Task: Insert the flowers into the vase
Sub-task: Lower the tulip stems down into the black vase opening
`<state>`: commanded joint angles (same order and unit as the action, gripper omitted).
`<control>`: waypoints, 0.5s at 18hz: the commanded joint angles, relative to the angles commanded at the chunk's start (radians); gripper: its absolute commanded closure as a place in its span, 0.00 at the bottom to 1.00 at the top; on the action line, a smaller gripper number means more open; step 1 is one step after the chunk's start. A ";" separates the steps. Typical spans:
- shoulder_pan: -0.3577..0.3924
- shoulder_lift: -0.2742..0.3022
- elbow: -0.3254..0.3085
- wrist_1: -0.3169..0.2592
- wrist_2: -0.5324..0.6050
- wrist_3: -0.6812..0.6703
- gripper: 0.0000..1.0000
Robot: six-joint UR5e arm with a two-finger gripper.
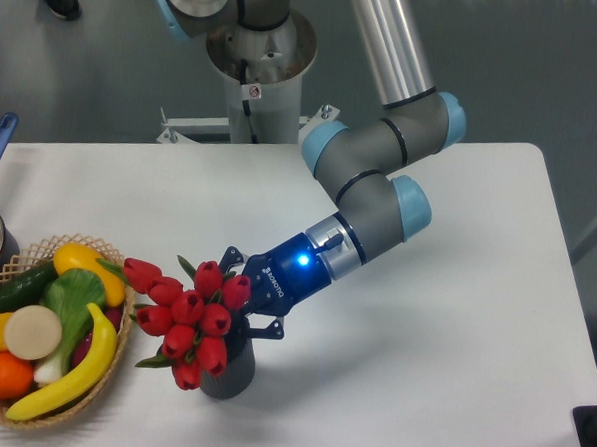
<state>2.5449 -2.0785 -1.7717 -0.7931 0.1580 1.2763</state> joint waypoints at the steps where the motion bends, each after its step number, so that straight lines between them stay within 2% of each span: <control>1: 0.000 -0.003 0.000 0.000 0.000 0.000 0.78; 7: 0.000 -0.011 0.000 0.000 0.000 0.000 0.62; 9: 0.000 -0.012 0.000 0.000 0.000 0.000 0.53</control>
<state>2.5449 -2.0908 -1.7717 -0.7931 0.1580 1.2763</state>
